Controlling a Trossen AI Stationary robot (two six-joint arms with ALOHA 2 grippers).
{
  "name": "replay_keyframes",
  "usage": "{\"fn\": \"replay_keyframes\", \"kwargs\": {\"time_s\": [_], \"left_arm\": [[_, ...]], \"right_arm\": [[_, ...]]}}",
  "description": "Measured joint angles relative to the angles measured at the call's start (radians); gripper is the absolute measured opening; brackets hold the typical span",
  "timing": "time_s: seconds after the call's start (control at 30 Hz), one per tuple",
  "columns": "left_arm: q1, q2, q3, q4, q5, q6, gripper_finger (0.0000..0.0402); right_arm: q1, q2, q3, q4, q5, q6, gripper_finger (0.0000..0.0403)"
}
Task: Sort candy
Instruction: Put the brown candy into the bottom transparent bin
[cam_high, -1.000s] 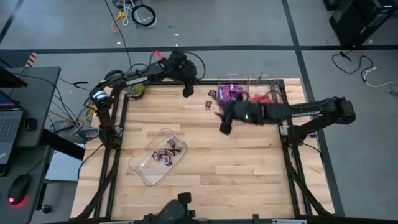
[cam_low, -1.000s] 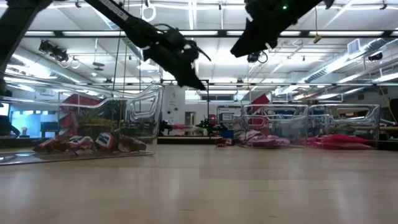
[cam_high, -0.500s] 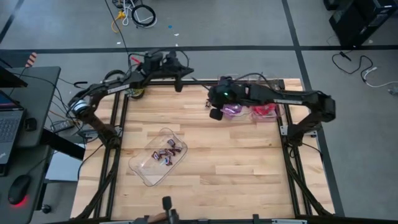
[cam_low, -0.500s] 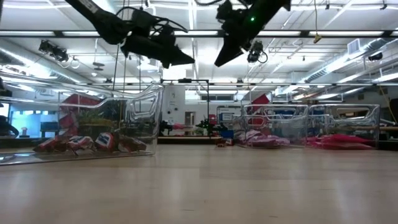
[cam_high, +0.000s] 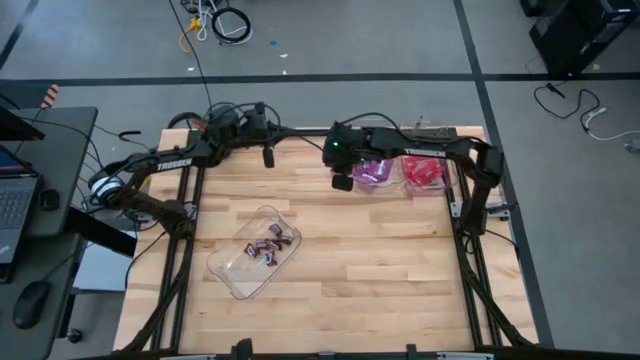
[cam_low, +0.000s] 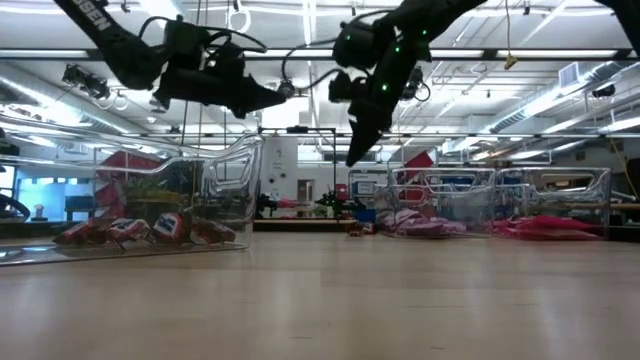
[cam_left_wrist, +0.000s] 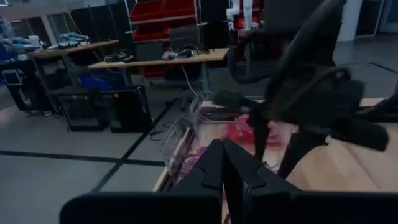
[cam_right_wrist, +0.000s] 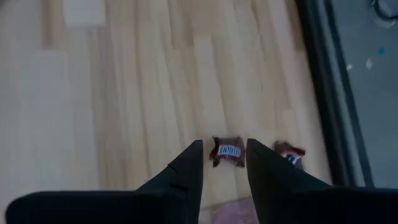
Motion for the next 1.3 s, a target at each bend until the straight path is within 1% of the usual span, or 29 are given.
{"fn": "replay_keyframes", "kwargs": {"time_s": [0.27,0.37,0.53,0.73,0.93,1.07,1.3], "left_arm": [[0.0,-0.014,-0.15,0.161,-0.009,-0.021,0.0005],[0.0,-0.014,-0.193,0.193,-0.019,-0.019,0.0005],[0.0,-0.014,-0.247,0.255,-0.03,-0.019,0.0005],[0.0,-0.014,-0.264,0.288,-0.038,-0.017,0.0005],[0.0,-0.014,-0.263,0.295,-0.043,-0.016,0.0005],[0.0,-0.014,-0.263,0.287,-0.044,-0.015,0.0005],[0.0,-0.014,-0.263,0.285,-0.046,-0.017,0.0005]], "right_arm": [[-0.027,0.089,0.0,-0.011,-0.002,-0.023,0.0158],[-0.033,0.13,0.0,-0.007,-0.002,-0.033,0.0166],[-0.05,0.191,0.0,0.004,0.056,-0.052,0.0168],[-0.075,0.224,0.001,0.027,0.058,-0.052,0.0159],[-0.089,0.224,0.001,0.042,0.023,-0.053,0.0145],[-0.095,0.224,-0.005,0.04,-0.046,-0.052,0.0122],[-0.094,0.224,-0.007,0.015,-0.058,-0.057,0.0081]]}}
